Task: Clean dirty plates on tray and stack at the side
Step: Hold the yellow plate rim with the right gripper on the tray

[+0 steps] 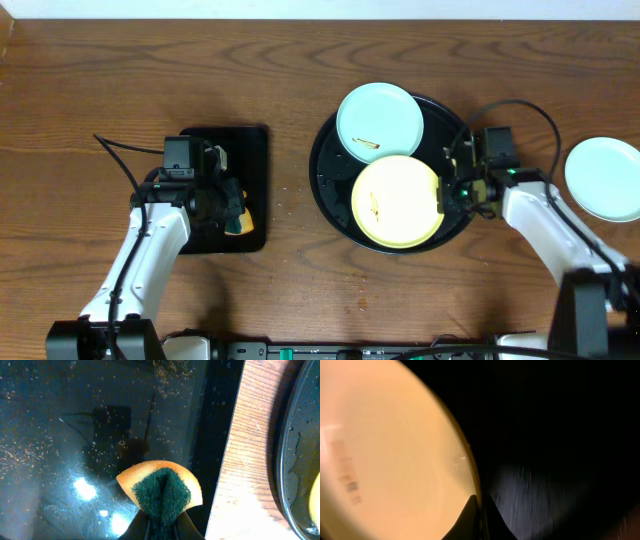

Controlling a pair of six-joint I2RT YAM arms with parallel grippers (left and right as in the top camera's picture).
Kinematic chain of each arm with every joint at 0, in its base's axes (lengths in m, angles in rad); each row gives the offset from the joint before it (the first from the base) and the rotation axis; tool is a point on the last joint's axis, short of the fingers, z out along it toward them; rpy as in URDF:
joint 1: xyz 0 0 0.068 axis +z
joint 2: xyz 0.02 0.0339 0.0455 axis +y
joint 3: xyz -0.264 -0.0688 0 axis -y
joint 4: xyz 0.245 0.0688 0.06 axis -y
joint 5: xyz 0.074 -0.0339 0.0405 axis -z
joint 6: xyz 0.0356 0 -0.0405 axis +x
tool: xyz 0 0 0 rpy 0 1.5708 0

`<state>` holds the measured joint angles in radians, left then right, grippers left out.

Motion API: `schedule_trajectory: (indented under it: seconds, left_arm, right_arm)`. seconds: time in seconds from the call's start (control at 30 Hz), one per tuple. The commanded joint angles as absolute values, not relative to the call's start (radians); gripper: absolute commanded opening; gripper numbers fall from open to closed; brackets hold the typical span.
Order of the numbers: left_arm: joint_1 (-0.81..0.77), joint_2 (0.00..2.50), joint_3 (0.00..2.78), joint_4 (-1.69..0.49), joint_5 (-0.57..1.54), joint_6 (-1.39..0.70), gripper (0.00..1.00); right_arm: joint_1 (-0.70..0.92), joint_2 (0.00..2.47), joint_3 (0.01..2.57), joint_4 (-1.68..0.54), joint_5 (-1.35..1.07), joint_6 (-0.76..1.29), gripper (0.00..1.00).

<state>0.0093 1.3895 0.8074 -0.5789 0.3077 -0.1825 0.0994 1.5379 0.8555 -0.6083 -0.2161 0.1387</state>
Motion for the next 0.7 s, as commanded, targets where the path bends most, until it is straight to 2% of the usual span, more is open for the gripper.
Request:
schedule_trajectory:
  seconds: [0.0, 0.27, 0.57, 0.63, 0.67]
  left_arm:
    - [0.012, 1.371, 0.806, -0.575, 0.301, -0.172, 0.09]
    - [0.012, 1.371, 0.806, -0.555, 0.302, -0.173, 0.08]
    - [0.012, 1.371, 0.806, -0.539, 0.355, -0.172, 0.08]
    - [0.012, 1.371, 0.806, -0.532, 0.358, -0.172, 0.08]
    - [0.012, 1.371, 0.806, -0.528, 0.358, -0.172, 0.08]
  right_arm:
    - [0.099, 1.427, 0.881, -0.678, -0.221, 0.277, 0.01]
    - [0.099, 1.403, 0.864, -0.692, -0.085, 0.285, 0.01]
    - [0.099, 1.509, 0.855, -0.645, 0.001, 0.469, 0.01]
    - [0.099, 1.539, 0.854, -0.624, -0.001, 0.472, 0.09]
    - [0.099, 1.554, 0.854, -0.614, -0.001, 0.471, 0.18]
